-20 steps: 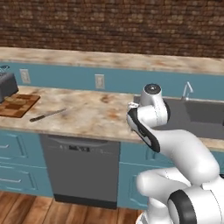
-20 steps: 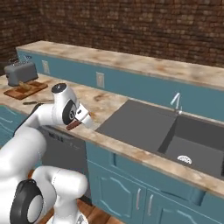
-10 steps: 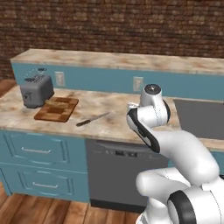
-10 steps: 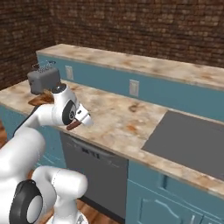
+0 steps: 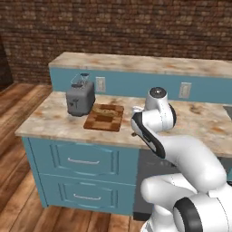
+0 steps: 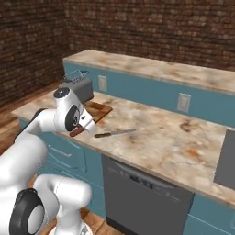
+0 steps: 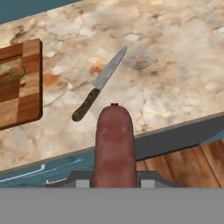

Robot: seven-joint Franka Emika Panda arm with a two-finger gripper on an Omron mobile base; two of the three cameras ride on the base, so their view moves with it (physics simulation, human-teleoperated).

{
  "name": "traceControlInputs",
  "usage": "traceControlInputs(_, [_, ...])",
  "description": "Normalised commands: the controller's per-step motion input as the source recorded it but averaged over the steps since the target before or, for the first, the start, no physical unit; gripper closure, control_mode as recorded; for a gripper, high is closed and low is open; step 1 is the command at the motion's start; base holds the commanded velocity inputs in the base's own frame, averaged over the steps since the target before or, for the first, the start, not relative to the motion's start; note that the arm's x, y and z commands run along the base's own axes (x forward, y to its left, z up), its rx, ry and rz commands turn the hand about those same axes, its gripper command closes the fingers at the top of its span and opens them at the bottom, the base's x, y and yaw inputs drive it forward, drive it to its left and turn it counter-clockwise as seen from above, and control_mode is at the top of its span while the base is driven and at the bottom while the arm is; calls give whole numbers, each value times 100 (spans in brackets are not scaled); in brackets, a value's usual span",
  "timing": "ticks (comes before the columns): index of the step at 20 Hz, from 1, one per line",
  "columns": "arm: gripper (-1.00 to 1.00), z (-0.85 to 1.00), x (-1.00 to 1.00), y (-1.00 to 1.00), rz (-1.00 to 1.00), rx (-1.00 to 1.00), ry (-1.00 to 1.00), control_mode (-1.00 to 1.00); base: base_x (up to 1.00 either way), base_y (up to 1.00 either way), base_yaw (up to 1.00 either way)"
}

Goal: Retrieve the sausage and cheese from the fridge and place them on the cutting board on the counter.

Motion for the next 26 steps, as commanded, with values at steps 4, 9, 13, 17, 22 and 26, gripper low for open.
traceControlInputs(4, [100, 0, 0, 0, 0, 0, 0, 100, 60, 73, -4])
traceControlInputs(9, [100, 0, 0, 0, 0, 0, 0, 100, 65, 61, -15])
traceControlInputs(13, [100, 0, 0, 0, 0, 0, 0, 100, 69, 38, -42])
traceControlInputs(17, [100, 0, 0, 0, 0, 0, 0, 100, 65, 49, -30])
traceControlInputs(22, [100, 0, 0, 0, 0, 0, 0, 100, 65, 51, -19])
traceControlInputs(26, [100, 0, 0, 0, 0, 0, 0, 100, 37, 26, -3])
